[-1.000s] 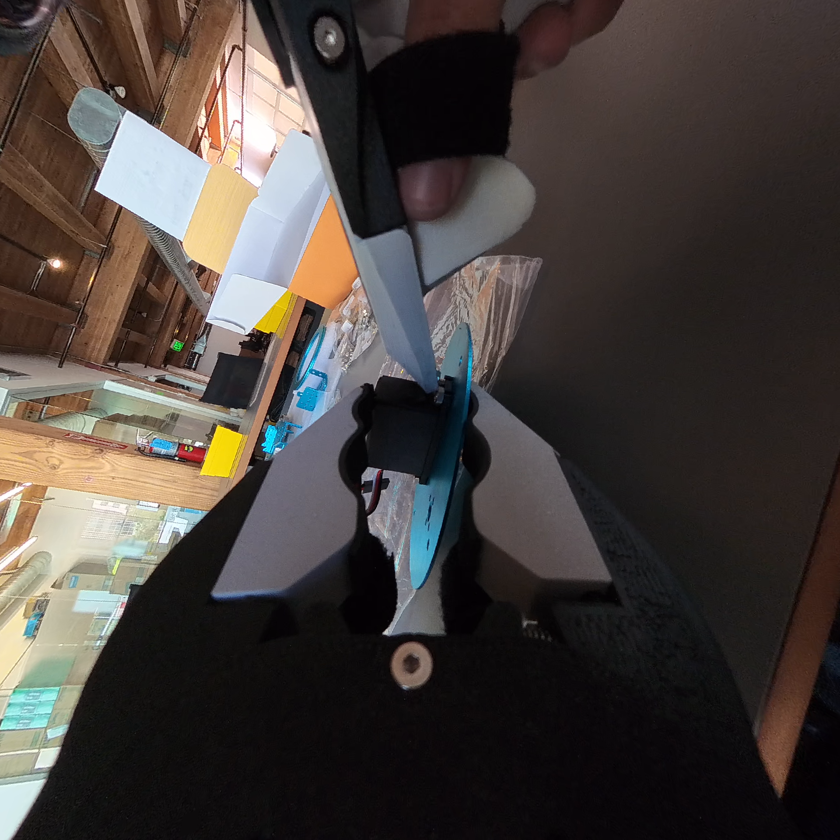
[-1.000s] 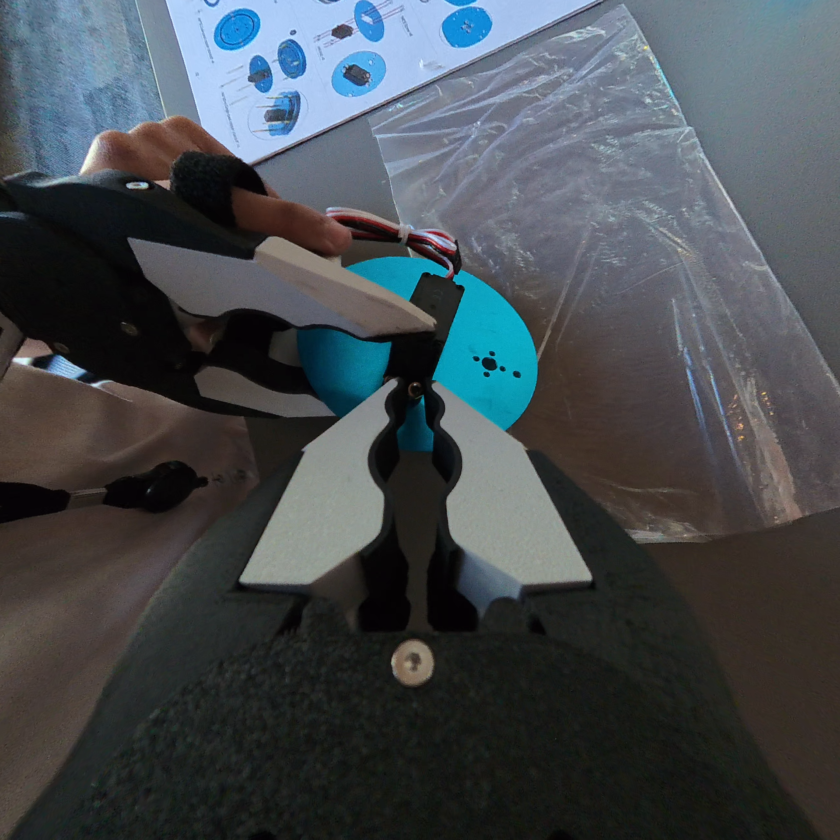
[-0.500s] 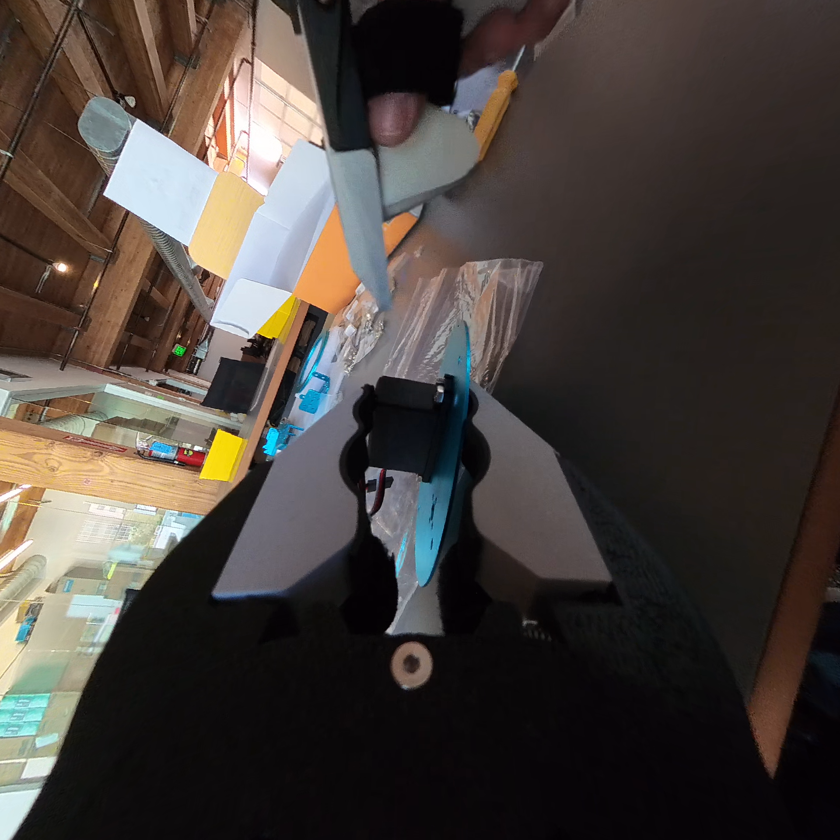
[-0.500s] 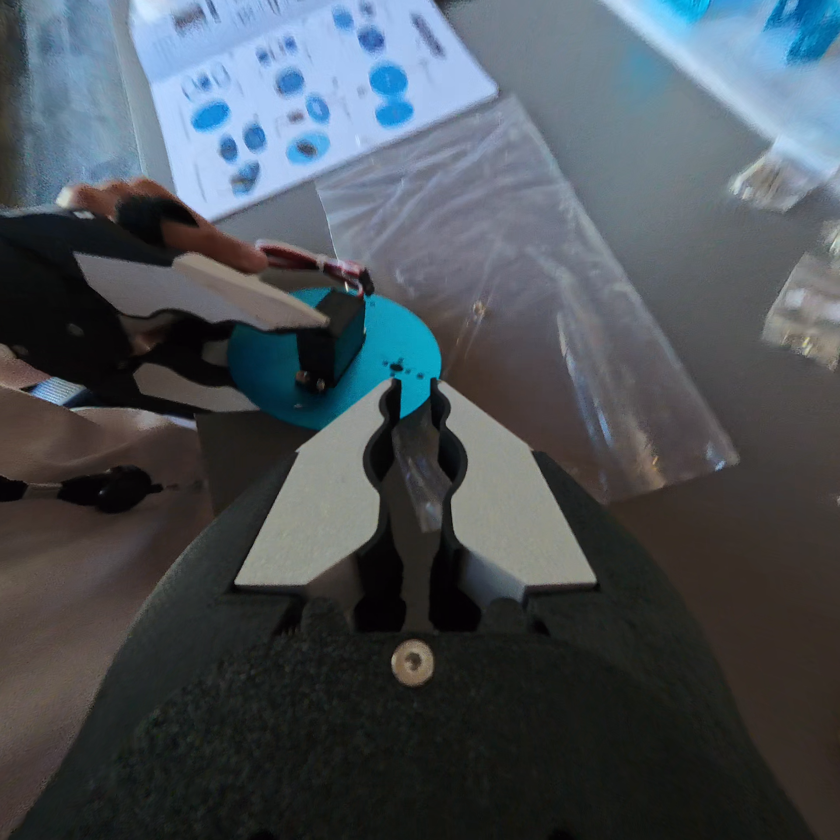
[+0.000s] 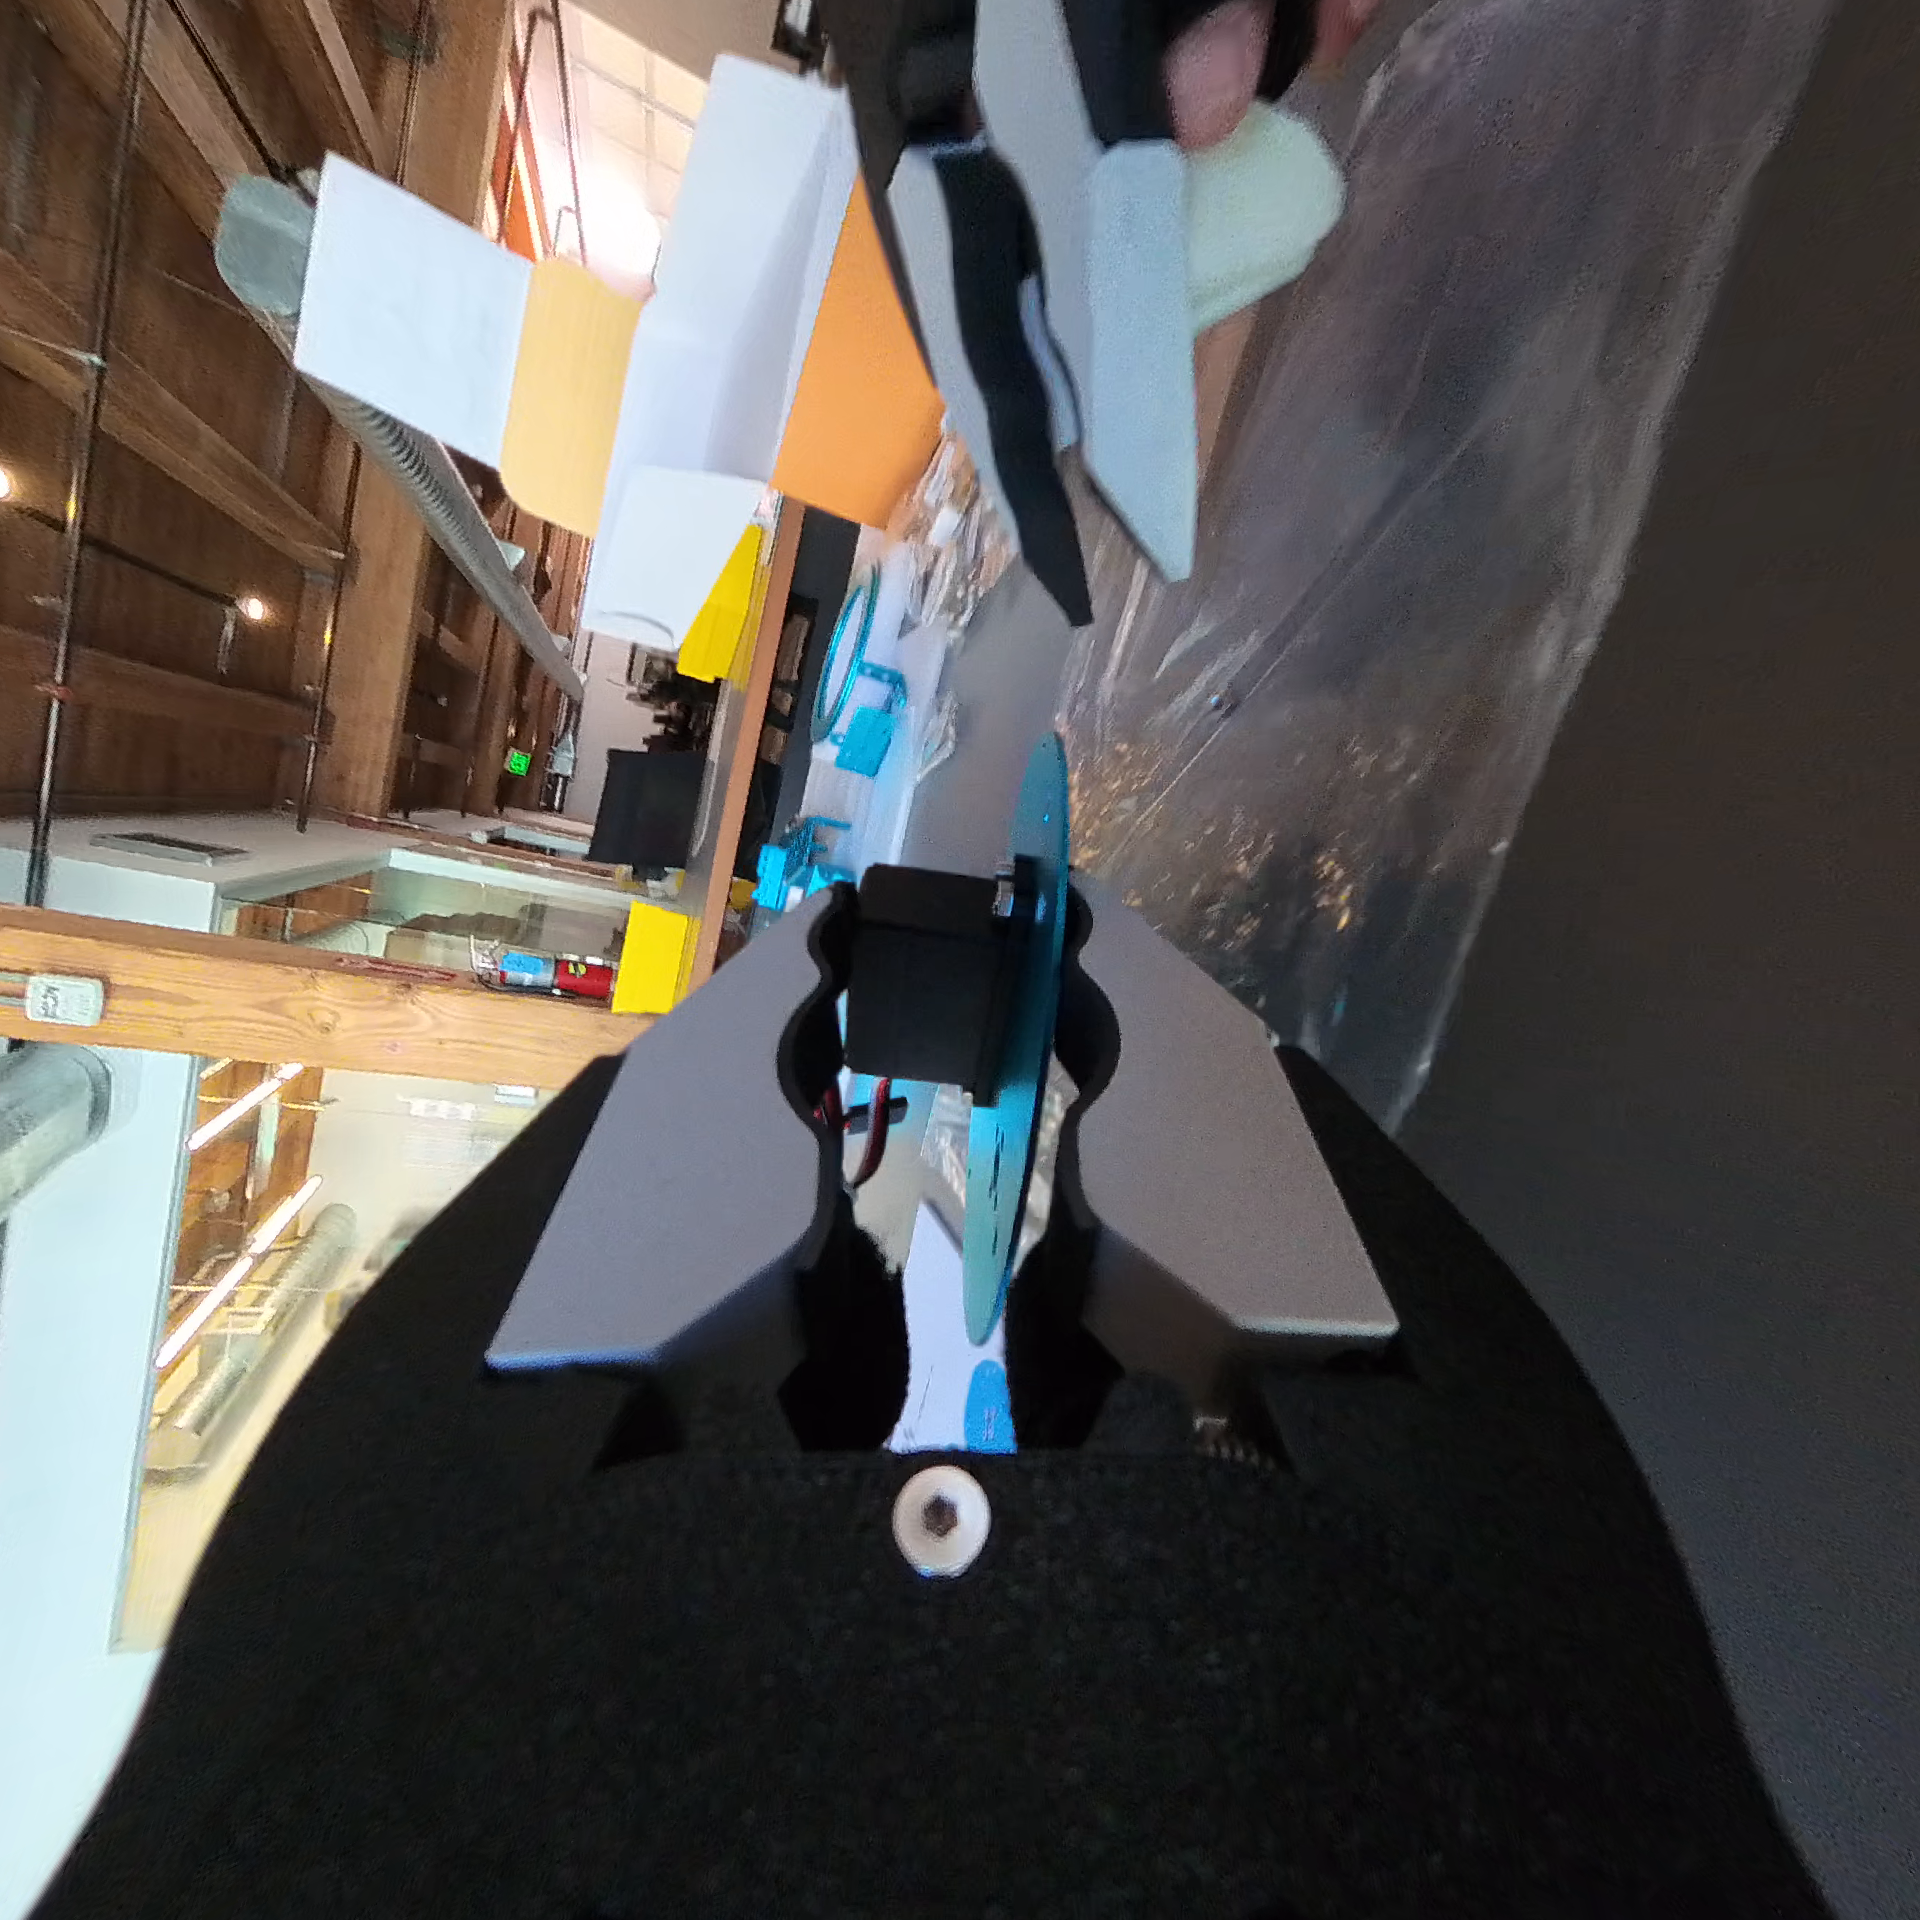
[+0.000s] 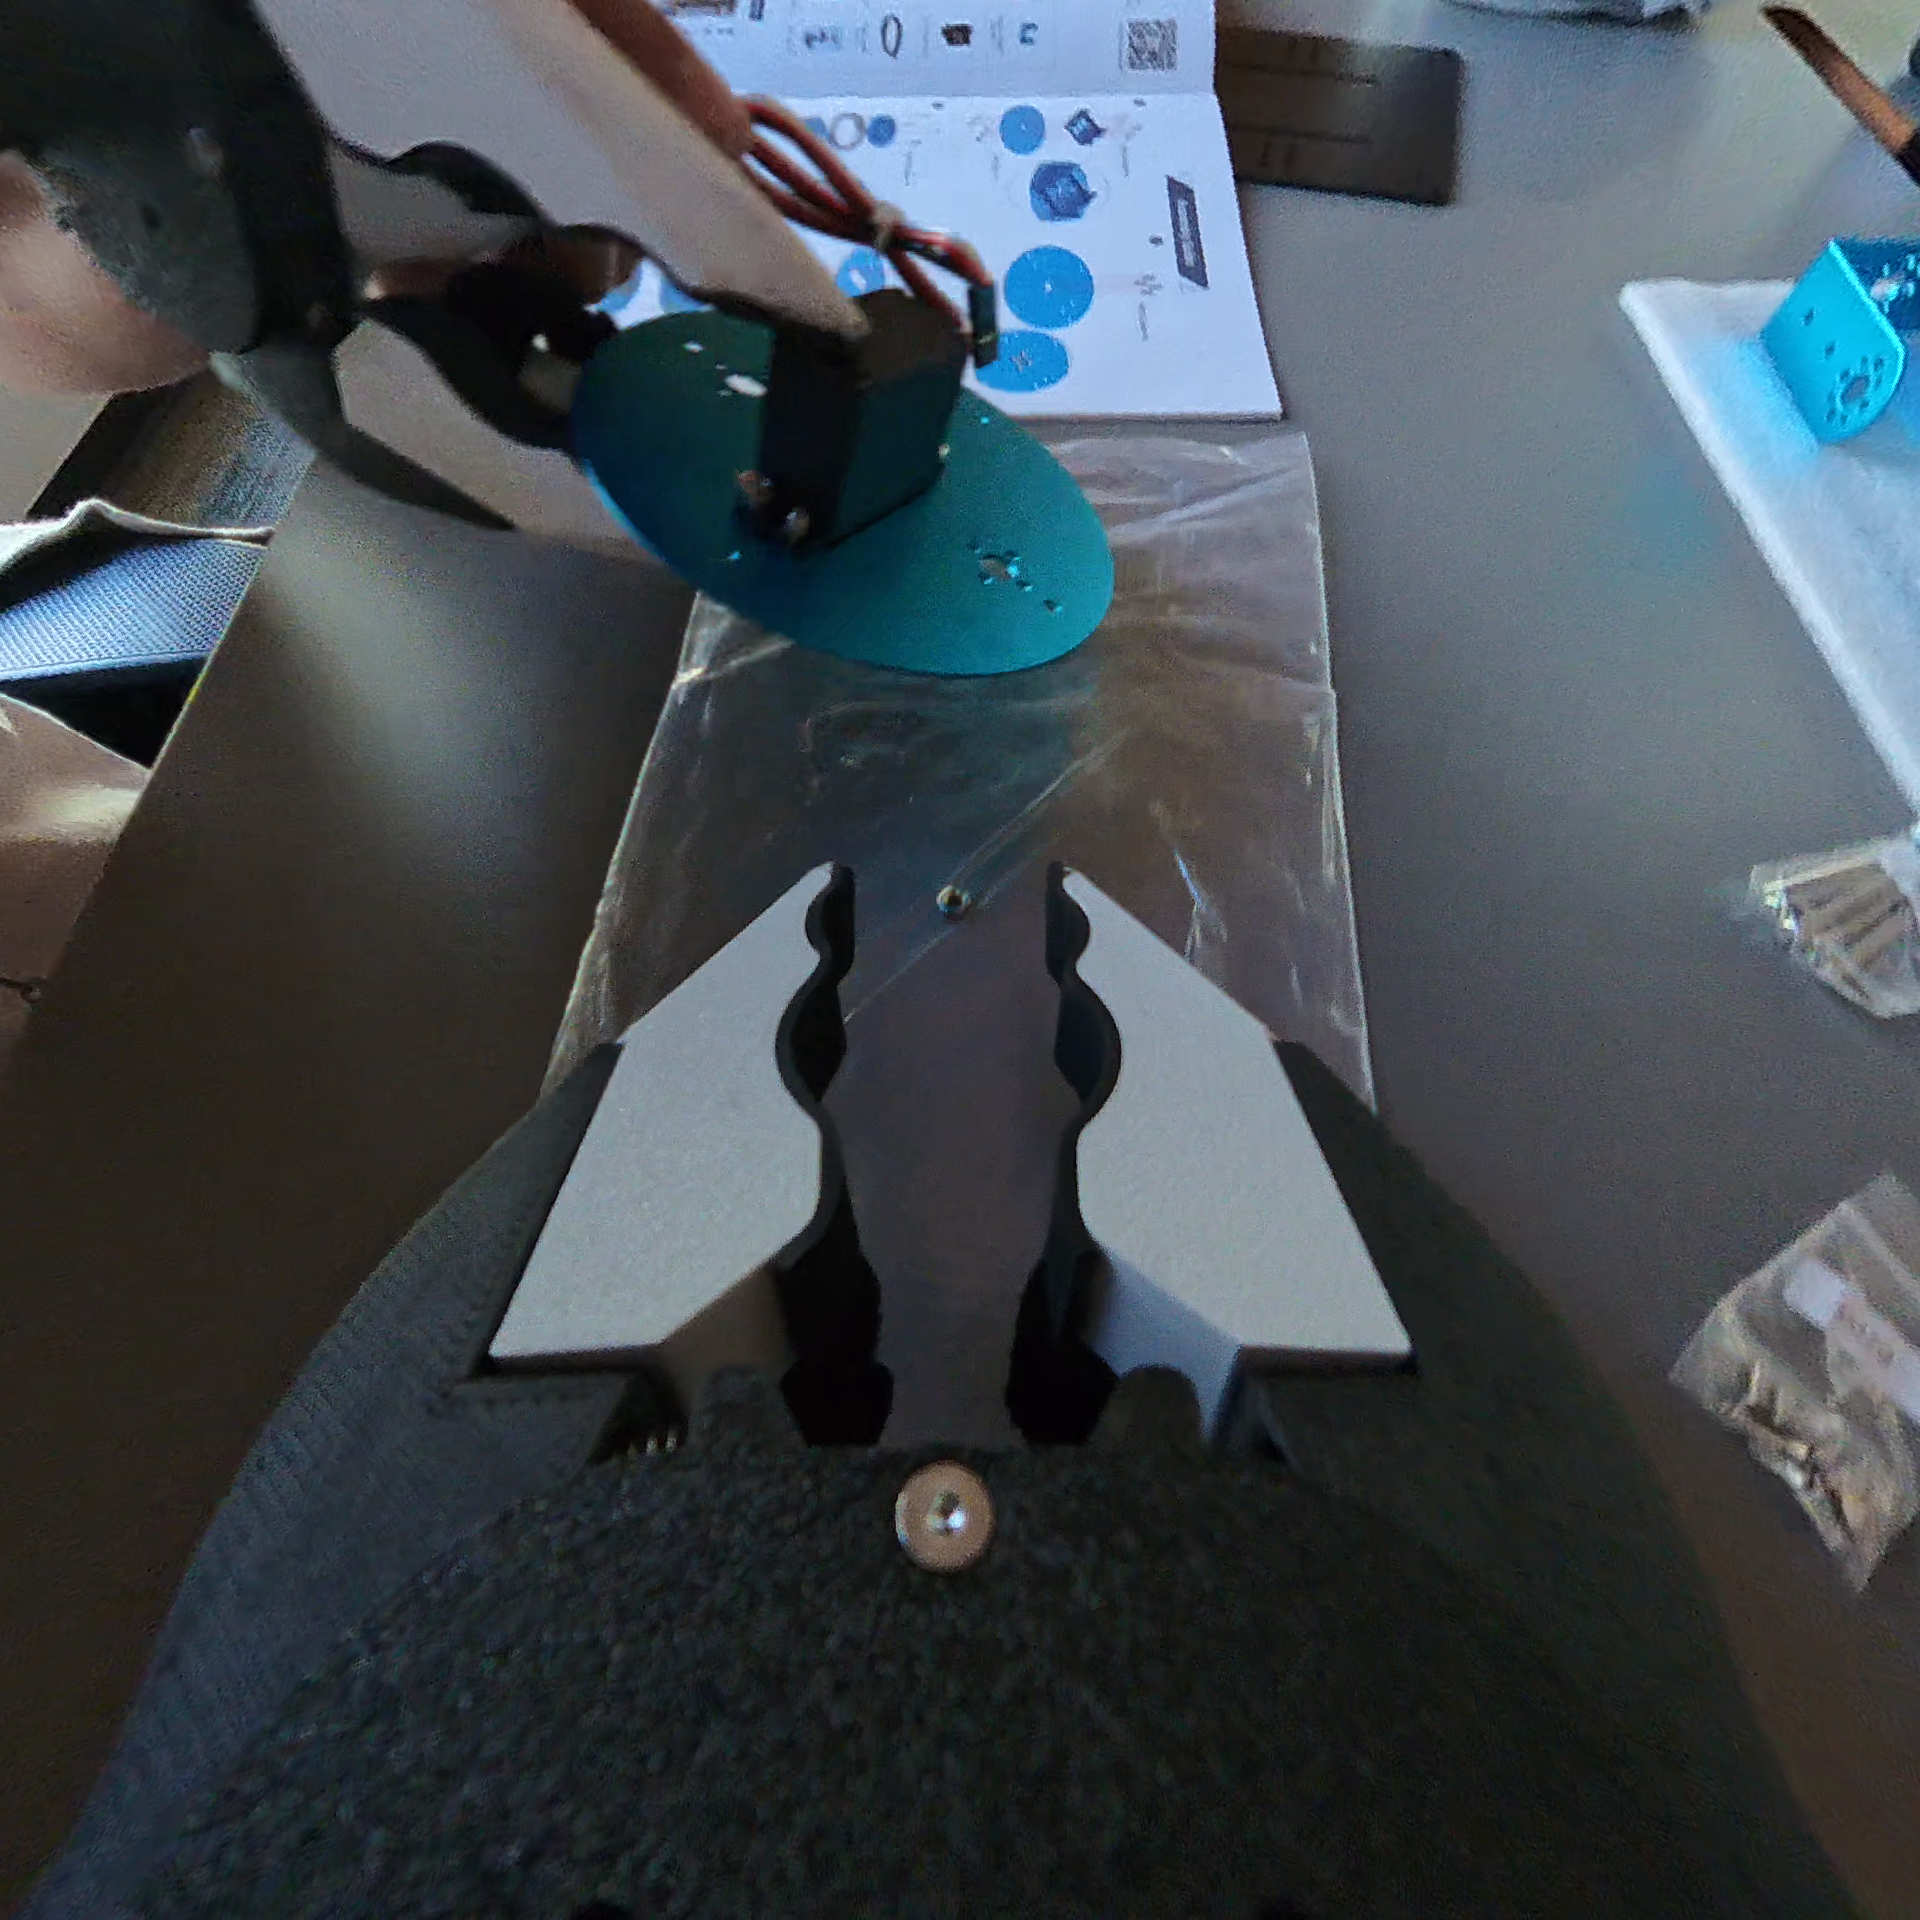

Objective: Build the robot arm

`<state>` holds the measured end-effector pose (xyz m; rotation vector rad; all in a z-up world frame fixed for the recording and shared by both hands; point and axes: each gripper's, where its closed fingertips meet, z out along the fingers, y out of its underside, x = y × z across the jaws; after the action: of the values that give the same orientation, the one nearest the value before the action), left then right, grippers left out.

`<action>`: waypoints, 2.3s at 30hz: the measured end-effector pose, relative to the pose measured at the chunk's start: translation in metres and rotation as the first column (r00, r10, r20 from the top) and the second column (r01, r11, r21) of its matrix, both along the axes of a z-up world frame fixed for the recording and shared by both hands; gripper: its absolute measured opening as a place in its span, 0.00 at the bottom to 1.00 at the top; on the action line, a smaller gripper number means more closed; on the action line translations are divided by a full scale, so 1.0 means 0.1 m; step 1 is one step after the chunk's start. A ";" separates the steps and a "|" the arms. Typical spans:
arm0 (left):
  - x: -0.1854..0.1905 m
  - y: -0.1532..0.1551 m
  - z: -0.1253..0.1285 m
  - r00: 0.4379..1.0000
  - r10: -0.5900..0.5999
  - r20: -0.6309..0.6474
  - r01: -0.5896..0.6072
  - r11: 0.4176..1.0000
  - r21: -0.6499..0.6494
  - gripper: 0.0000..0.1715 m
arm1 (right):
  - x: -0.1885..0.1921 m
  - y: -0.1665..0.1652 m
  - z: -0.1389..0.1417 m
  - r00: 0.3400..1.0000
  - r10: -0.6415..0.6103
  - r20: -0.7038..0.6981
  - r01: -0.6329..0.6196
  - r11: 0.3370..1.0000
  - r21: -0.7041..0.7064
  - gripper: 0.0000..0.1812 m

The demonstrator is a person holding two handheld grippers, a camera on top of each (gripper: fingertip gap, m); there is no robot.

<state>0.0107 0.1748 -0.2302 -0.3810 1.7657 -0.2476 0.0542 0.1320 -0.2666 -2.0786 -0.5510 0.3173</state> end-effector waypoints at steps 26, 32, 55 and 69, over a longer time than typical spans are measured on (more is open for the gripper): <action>0.04 0.12 -0.10 0.998 0.032 0.060 -0.033 0.999 0.025 0.21 | -0.18 0.20 0.05 0.995 -0.027 0.101 0.027 1.000 -0.007 0.03; 0.03 0.06 -0.09 0.997 0.028 0.078 -0.033 0.998 0.055 0.21 | -0.44 0.41 0.35 0.997 -0.082 0.012 0.082 0.996 0.018 0.03; 0.04 0.06 0.00 0.991 0.049 0.122 -0.057 0.996 0.067 0.21 | -0.48 0.55 0.32 0.942 -0.329 -0.069 0.333 0.941 0.062 0.01; 0.01 0.07 -0.03 0.987 0.018 0.161 -0.058 0.968 0.244 0.21 | -0.40 0.35 0.42 0.994 -0.076 -0.076 0.084 0.991 0.106 0.10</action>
<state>0.0117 0.1815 -0.2330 -0.2085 1.6079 -0.0268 0.0145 0.1668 -0.2241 -1.9703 -0.4311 0.3079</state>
